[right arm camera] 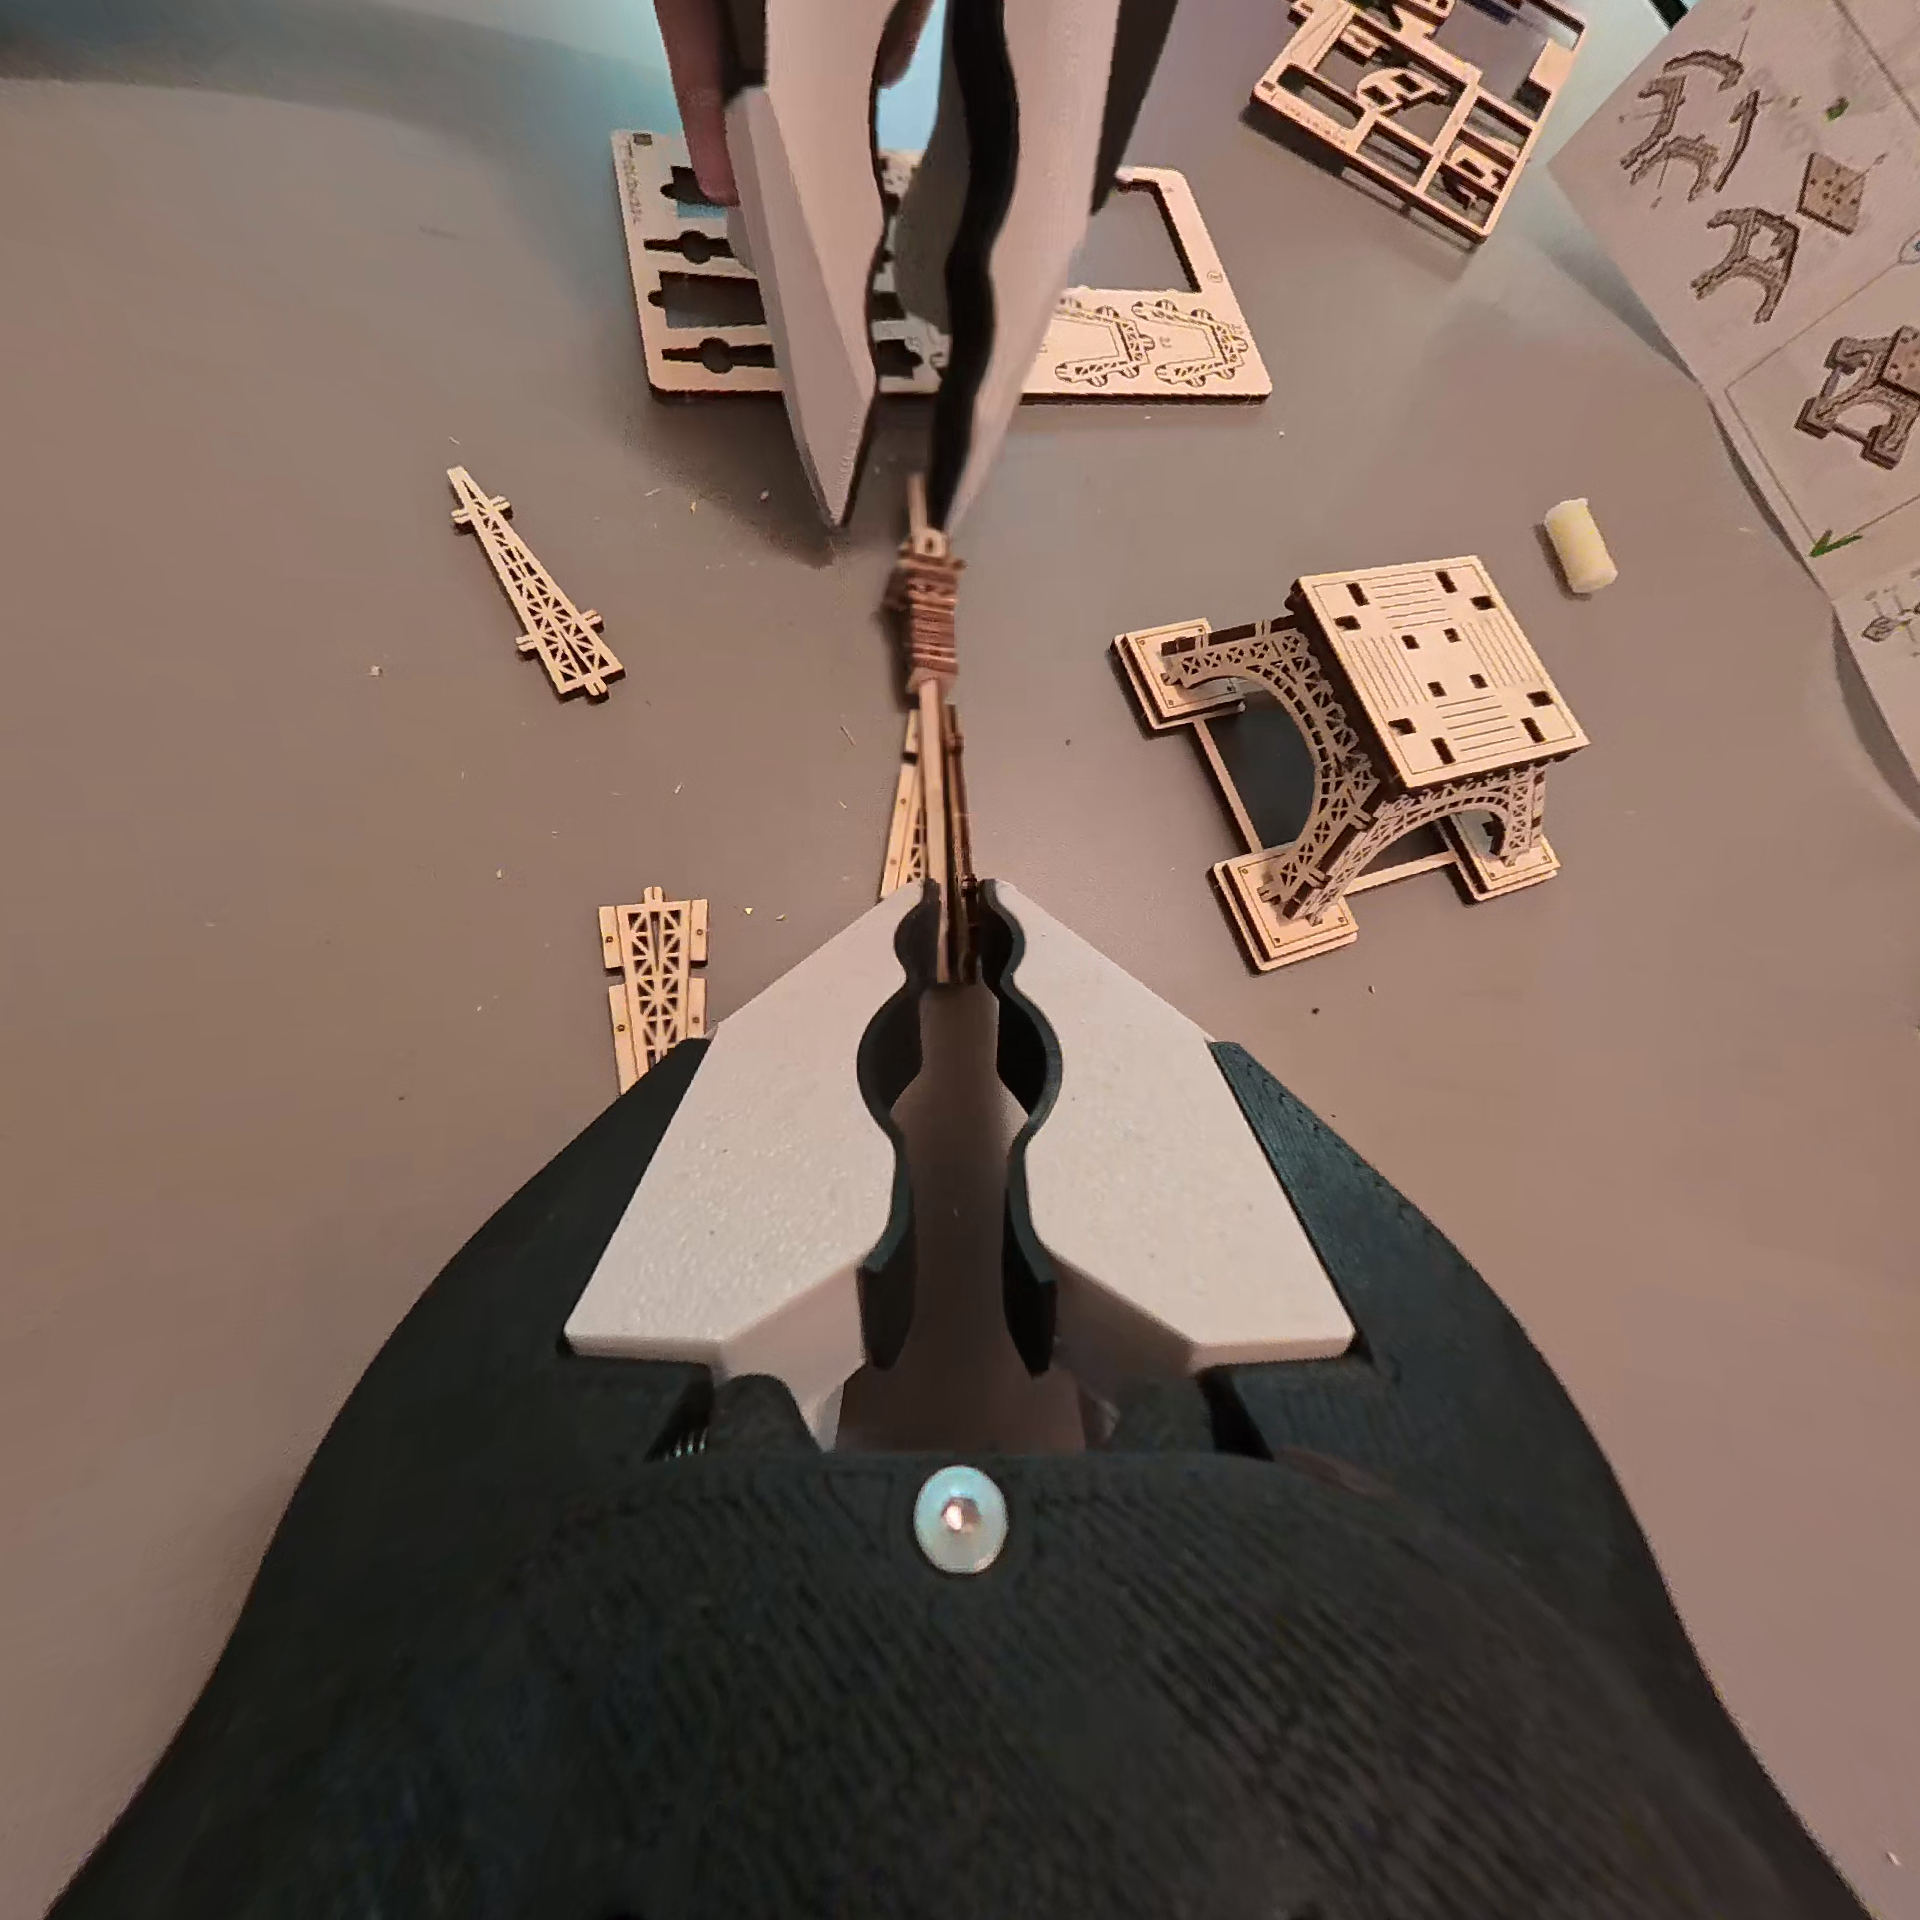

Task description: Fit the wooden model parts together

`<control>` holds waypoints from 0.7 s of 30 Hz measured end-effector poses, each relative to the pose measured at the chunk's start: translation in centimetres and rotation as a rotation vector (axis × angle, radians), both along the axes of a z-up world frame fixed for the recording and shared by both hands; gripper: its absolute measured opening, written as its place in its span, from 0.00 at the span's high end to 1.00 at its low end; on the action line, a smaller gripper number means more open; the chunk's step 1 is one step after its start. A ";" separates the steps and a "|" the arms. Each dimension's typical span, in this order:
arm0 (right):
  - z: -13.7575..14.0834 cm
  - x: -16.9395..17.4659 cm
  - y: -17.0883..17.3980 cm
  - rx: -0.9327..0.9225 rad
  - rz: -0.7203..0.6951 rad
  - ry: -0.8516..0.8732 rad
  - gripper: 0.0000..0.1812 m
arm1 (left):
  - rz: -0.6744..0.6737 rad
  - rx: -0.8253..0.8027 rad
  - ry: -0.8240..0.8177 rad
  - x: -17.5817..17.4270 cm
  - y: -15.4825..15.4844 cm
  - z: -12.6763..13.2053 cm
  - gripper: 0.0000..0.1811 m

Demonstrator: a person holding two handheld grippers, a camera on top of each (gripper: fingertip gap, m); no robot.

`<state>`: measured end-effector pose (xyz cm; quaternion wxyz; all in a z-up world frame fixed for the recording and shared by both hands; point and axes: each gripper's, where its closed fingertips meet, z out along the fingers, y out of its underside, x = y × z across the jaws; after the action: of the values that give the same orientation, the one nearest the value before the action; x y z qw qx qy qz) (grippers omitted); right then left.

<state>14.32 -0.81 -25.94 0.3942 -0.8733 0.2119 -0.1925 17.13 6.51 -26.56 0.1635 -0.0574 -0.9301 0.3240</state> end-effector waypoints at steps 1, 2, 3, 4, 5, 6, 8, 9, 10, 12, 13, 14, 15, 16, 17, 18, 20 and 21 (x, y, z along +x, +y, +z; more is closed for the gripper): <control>0.0 0.0 0.0 0.000 0.001 0.001 0.97 | 0.023 -0.006 -0.036 0.4 -0.1 0.1 0.84; 0.0 0.0 0.0 0.000 0.001 0.000 0.97 | 0.035 -0.015 -0.068 0.5 -0.1 0.2 0.82; 0.0 0.0 0.0 0.000 0.001 0.001 0.97 | 0.039 -0.026 -0.097 0.5 -0.1 0.4 0.82; 0.0 0.0 0.0 0.001 0.001 0.002 0.97 | 0.044 -0.032 -0.129 0.6 0.0 0.5 0.82; 0.0 0.0 0.0 0.001 0.001 0.003 0.97 | 0.049 -0.029 -0.173 0.7 0.1 0.4 0.82; 0.0 0.0 0.0 0.001 0.001 0.003 0.97 | 0.052 -0.028 -0.225 1.0 0.1 0.4 0.84; 0.0 0.0 0.0 0.003 0.002 0.006 0.97 | 0.034 -0.032 -0.312 1.0 0.1 0.3 0.91; 0.0 0.0 0.0 0.004 0.003 0.008 0.97 | 0.024 -0.028 -0.344 1.0 0.1 0.2 0.93; 0.0 0.0 0.1 0.005 0.006 0.010 0.97 | 0.021 -0.021 -0.371 1.1 0.0 0.1 0.94; 0.0 0.0 0.1 0.005 0.014 0.009 0.98 | 0.018 -0.005 -0.397 1.2 -0.1 -0.2 0.98; 0.0 0.0 0.1 0.003 0.018 0.006 0.98 | 0.014 -0.001 -0.398 1.1 -0.2 -0.2 0.98; 0.0 0.0 0.1 0.002 0.022 0.003 0.97 | 0.011 0.001 -0.398 1.1 -0.3 -0.3 0.98; 0.0 0.0 0.1 0.001 0.023 0.002 0.98 | 0.010 0.003 -0.399 1.1 -0.3 -0.3 0.98; 0.0 0.0 0.1 0.000 0.024 0.001 0.97 | 0.009 0.005 -0.402 1.2 -0.3 -0.3 0.98; 0.0 0.0 0.1 0.000 0.024 0.001 0.97 | 0.006 0.006 -0.403 1.2 -0.3 -0.3 0.98; 0.0 0.0 0.1 0.000 0.026 0.000 0.98 | 0.003 0.007 -0.405 1.2 -0.3 -0.3 0.98; 0.0 0.0 0.2 -0.002 0.031 -0.002 0.97 | -0.004 0.014 -0.410 1.2 -0.3 -0.3 0.98; 0.0 0.0 0.2 -0.004 0.035 -0.003 0.97 | -0.009 0.019 -0.414 1.2 -0.3 -0.4 0.98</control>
<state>14.33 -0.62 -25.95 0.3962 -0.8773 0.1956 -0.1875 18.32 6.25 -26.91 -0.0290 -0.1253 -0.9466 0.2957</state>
